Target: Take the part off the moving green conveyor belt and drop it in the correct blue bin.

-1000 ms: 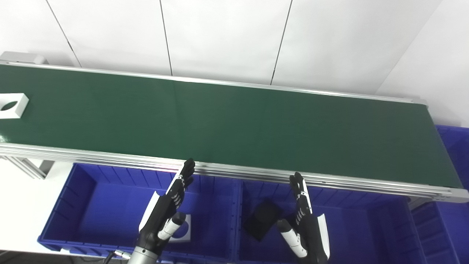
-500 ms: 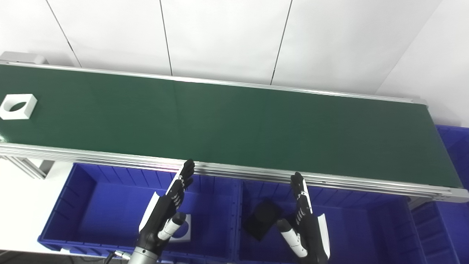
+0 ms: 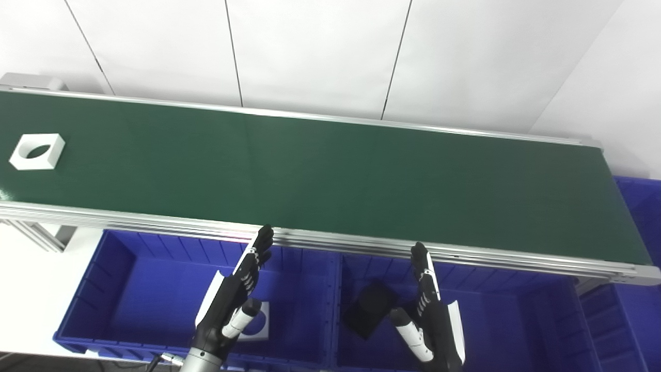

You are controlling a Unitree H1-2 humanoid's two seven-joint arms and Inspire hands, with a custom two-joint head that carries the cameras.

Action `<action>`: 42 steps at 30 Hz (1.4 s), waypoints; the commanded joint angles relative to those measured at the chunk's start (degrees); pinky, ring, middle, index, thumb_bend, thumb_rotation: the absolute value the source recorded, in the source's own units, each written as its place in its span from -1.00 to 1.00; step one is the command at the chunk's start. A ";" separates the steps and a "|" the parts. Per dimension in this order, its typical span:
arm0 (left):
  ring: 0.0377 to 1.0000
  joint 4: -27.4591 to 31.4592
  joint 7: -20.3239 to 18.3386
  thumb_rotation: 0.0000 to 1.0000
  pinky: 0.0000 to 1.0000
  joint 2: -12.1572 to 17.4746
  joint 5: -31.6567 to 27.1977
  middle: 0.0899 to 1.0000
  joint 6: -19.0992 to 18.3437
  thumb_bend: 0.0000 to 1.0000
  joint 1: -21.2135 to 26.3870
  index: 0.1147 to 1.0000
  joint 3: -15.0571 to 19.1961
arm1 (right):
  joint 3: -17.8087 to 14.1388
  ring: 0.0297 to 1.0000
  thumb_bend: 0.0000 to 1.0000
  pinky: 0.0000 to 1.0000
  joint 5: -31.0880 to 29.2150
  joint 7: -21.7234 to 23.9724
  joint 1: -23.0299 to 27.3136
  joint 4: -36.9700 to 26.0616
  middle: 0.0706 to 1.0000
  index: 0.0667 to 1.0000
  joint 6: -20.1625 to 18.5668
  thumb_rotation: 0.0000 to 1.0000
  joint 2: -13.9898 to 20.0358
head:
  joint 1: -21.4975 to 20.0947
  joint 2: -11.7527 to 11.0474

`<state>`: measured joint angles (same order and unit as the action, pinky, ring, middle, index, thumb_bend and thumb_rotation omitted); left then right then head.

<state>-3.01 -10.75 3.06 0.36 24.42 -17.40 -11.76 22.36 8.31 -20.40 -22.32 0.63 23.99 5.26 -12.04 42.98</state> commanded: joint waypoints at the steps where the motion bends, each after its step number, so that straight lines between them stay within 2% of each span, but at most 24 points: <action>1: 1.00 0.69 0.05 0.83 1.00 -0.10 -0.24 1.00 2.48 0.80 0.65 1.00 -0.06 | -0.24 0.99 0.61 1.00 -0.02 0.96 0.17 -0.85 0.96 1.00 2.93 0.59 -0.64 | 0.03 0.03; 12: 1.00 1.02 0.01 0.84 1.00 0.02 -0.19 1.00 2.49 0.81 0.59 1.00 -0.07 | -0.18 0.96 0.58 1.00 1.20 0.08 0.11 -0.89 0.95 1.00 2.93 0.60 -0.55 | -0.18 0.18; 17: 1.00 1.39 -0.50 0.83 1.00 0.38 -0.75 1.00 2.49 0.78 0.57 1.00 0.06 | -0.08 0.96 0.58 1.00 1.64 -0.38 -0.01 -1.32 0.94 1.00 2.93 0.60 -0.76 | -2.49 0.33; 21: 1.00 1.60 -0.80 0.83 1.00 0.69 -1.30 1.00 2.49 0.80 0.66 1.00 0.47 | 0.20 0.95 0.58 1.00 0.36 0.49 0.22 -1.33 0.93 1.00 2.93 0.52 -1.24 | -5.41 0.52; 25: 1.00 1.69 -1.08 0.85 1.00 0.88 -1.86 1.00 2.47 0.82 0.68 1.00 1.05 | 0.53 0.96 0.58 1.00 2.11 -0.16 0.40 -0.96 0.95 1.00 2.93 0.56 -1.58 | -7.65 0.83; 42: 1.00 1.82 -1.59 0.87 1.00 1.27 -2.14 1.00 2.45 0.80 0.89 1.00 2.19 | -0.10 0.98 0.59 1.00 2.02 0.55 0.55 -0.88 0.98 1.00 2.92 0.53 -3.53 | -10.48 0.98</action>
<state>-2.74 -11.96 3.98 -0.99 24.42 -17.33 -9.68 22.46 9.52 -19.84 -22.26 0.58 23.99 2.54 -22.32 44.03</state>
